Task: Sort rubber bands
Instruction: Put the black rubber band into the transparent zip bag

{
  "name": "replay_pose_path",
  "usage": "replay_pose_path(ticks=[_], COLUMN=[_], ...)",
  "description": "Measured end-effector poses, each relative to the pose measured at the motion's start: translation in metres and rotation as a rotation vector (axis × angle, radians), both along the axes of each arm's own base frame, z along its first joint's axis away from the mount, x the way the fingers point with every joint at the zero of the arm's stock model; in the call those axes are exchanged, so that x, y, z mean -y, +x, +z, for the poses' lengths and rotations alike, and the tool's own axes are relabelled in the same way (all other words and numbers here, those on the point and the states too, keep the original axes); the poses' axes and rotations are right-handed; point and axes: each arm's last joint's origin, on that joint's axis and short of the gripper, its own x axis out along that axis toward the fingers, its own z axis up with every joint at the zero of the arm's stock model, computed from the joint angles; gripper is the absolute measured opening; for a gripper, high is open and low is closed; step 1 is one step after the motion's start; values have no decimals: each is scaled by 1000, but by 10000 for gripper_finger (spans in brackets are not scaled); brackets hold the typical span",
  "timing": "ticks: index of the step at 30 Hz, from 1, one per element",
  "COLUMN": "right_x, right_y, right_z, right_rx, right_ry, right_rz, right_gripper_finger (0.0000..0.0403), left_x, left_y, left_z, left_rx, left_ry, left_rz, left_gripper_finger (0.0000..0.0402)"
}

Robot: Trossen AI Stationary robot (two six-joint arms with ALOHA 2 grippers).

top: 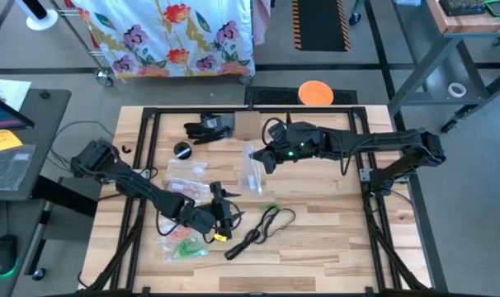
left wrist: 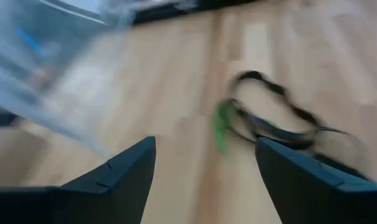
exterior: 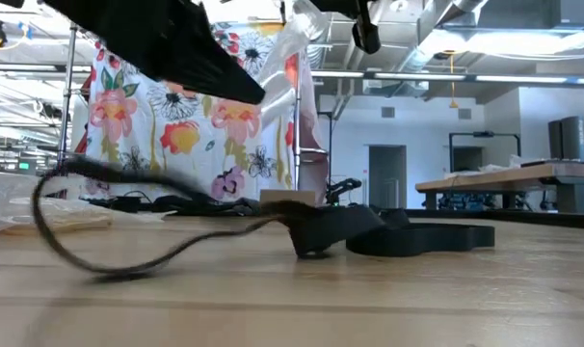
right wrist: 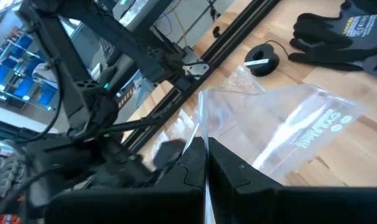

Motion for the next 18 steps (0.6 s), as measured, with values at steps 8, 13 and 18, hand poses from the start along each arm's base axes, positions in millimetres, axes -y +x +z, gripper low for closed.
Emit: replay_pose_path(ticks=[8,13,18], right_x=[-7,-5,-15], right_y=[0,0,10], right_z=[0,0,-6], right_rx=[7,13,25], right_ry=[35,61,82], right_rz=[-55,-85,-63], right_gripper_finger=[0,0,0], left_x=[30,42,52], left_y=[7,18,49], left_z=[-7,-16,-10], left_rx=[138,108,57], left_ry=[364,545,641], left_rz=[124,222,291], left_gripper_finger=[251,241,234])
